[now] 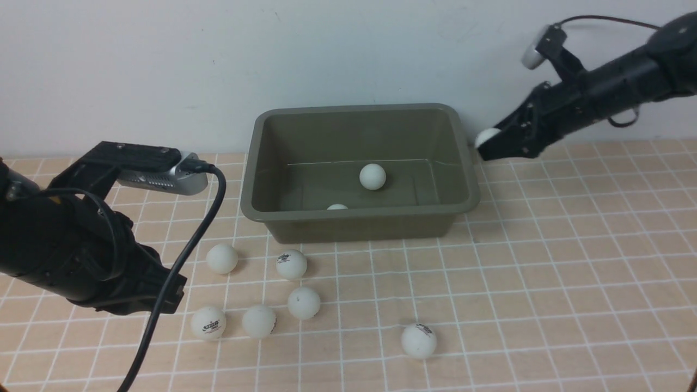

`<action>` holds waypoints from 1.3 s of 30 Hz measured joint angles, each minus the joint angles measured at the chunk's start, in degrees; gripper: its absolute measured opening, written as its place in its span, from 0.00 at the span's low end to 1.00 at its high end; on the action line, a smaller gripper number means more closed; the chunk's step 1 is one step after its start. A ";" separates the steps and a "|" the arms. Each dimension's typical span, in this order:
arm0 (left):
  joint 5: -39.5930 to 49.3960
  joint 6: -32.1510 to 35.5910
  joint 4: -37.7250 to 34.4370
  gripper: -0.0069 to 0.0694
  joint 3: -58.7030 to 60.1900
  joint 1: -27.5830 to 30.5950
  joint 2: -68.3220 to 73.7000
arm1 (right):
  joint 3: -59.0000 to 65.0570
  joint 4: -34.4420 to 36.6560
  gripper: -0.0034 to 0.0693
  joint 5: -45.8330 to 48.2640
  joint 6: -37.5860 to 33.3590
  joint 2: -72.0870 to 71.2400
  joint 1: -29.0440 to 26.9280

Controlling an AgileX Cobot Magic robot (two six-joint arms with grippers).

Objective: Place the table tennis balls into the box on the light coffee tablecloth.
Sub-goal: 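Reach for and grasp a ping pong ball on the table, then release the ping pong ball into the bin and lift the gripper away, then reach for and grasp a ping pong ball on the table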

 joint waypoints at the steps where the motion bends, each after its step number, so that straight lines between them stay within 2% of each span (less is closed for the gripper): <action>1: 0.00 0.00 0.00 0.00 0.00 0.00 0.00 | -0.44 -0.12 0.55 0.09 0.53 -0.06 1.55; 7: 0.06 0.00 0.00 0.00 0.00 0.00 0.00 | -2.72 -2.39 0.55 -5.11 5.93 -0.06 11.01; 12: 0.45 0.47 0.00 0.00 0.00 0.00 0.00 | -2.78 -5.49 0.55 -12.17 7.21 0.85 14.59; 16: 1.31 0.95 0.00 0.00 0.00 0.00 0.00 | -2.78 -7.01 0.55 -15.17 9.50 2.68 14.87; 30: 1.75 1.33 0.00 0.00 0.00 0.00 0.00 | -2.78 -7.80 0.55 -15.93 15.71 5.22 14.82; 33: 2.25 1.33 0.00 0.00 0.00 0.00 0.00 | -2.78 -7.80 0.59 -15.99 16.24 5.22 14.82; 36: 2.77 1.33 0.00 0.00 0.00 0.00 0.00 | -2.78 -7.80 0.70 -16.03 16.28 5.22 14.82; 39: 2.77 1.33 0.00 0.00 0.00 0.00 0.00 | -2.78 -7.80 0.75 -15.39 16.28 5.22 14.82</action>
